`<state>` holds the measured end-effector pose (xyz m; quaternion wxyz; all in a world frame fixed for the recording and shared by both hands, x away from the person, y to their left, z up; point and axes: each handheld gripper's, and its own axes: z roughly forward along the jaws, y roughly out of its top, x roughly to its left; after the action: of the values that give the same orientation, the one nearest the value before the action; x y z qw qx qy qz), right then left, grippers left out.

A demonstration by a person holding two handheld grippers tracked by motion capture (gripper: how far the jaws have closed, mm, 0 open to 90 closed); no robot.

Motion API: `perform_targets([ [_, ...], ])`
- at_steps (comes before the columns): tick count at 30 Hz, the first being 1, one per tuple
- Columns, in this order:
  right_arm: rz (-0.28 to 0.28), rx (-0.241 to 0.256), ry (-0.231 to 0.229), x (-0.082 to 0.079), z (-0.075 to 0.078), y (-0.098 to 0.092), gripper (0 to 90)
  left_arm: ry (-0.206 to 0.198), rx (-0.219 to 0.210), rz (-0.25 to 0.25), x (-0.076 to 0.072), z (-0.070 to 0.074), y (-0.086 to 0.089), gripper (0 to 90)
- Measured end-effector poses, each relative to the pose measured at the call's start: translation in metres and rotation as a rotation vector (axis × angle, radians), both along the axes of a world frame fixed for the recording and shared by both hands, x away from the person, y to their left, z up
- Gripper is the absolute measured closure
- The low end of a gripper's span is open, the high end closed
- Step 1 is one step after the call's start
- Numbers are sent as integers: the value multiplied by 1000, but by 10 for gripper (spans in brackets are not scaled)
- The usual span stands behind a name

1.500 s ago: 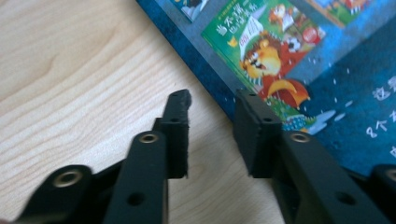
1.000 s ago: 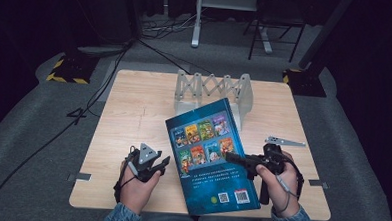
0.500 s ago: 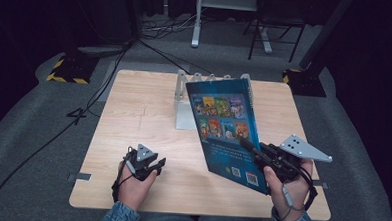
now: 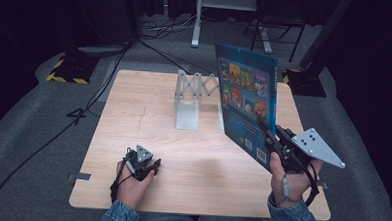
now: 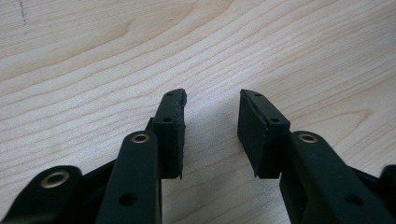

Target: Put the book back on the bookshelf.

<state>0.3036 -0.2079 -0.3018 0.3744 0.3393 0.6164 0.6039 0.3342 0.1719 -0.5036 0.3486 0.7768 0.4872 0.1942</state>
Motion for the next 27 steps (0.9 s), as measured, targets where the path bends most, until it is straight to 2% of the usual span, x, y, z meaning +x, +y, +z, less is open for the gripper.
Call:
perform_targets([
  [2, -33, 4, -36, 4, 2, 1, 837, -2, 6, -3, 0, 0, 0, 614],
  [4, -63, 11, -53, 11, 5, 2, 836, 0, 5, -3, -2, 0, 1, 613],
  [10, -173, 41, -73, 39, 10, 1, 836, 0, 2, -4, -3, 0, 1, 603],
  [14, -236, 21, -94, 52, 10, 6, 836, -2, 7, -14, -4, 0, 1, 597],
  [20, -264, 21, -99, 74, 1, 15, 836, -11, 21, -27, -4, 0, -1, 573],
  [23, -265, 23, -79, 85, -5, 19, 836, -10, 26, -40, -5, 0, -2, 565],
  [27, -265, 14, -87, 98, -16, 27, 836, -9, 24, -44, -7, 0, -3, 563],
])
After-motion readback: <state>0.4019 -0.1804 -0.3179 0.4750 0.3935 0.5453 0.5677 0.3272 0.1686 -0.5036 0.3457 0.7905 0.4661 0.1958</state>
